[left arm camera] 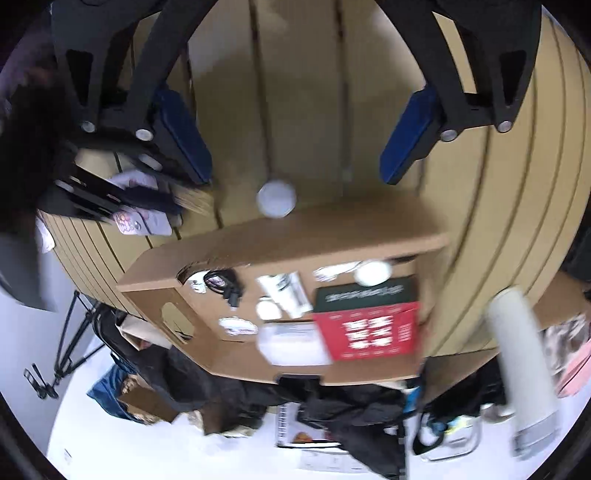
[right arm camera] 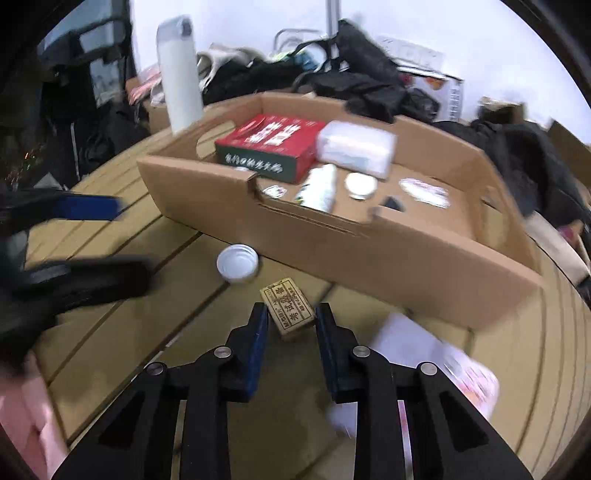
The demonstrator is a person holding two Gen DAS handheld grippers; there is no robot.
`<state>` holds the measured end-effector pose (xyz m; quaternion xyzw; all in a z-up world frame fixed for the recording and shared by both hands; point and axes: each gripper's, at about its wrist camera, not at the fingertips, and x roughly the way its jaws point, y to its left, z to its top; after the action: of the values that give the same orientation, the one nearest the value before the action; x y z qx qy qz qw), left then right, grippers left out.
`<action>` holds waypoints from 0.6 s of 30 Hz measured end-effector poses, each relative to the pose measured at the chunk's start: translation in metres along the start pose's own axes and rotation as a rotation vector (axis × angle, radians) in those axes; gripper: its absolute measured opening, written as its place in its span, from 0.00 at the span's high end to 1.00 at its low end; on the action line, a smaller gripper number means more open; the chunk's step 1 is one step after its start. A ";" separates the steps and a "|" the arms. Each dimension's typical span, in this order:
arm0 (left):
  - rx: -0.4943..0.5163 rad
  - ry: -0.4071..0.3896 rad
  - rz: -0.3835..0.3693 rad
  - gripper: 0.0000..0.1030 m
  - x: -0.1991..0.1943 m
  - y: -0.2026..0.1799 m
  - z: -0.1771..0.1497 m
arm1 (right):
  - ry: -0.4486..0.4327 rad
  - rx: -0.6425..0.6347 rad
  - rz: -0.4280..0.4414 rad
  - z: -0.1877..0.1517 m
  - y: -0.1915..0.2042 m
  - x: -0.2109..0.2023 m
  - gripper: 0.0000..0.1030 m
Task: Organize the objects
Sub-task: 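Grasp a white round lid with the left tool while the right tool grasps the small tan block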
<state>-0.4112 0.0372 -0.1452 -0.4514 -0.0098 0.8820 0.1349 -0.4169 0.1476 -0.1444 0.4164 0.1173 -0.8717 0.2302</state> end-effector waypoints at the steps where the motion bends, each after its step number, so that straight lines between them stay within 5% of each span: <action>1: 0.014 0.015 0.010 0.29 0.008 -0.004 0.002 | -0.014 0.022 -0.001 -0.005 -0.005 -0.011 0.72; 7: 0.092 0.099 0.097 0.52 0.050 -0.025 0.007 | -0.019 0.111 -0.031 -0.047 -0.012 -0.052 0.72; 9: 0.127 0.076 0.078 0.76 0.049 -0.032 0.005 | -0.022 0.121 -0.031 -0.056 -0.008 -0.060 0.72; 13: 0.136 0.081 0.071 0.75 0.032 -0.039 -0.003 | -0.018 0.118 -0.009 -0.064 0.002 -0.072 0.72; 18: 0.027 -0.003 -0.012 0.76 -0.046 -0.029 -0.025 | -0.074 0.123 -0.014 -0.064 0.005 -0.108 0.72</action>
<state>-0.3591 0.0511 -0.1194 -0.4482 -0.0008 0.8819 0.1461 -0.3128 0.2017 -0.1004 0.3962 0.0578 -0.8937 0.2025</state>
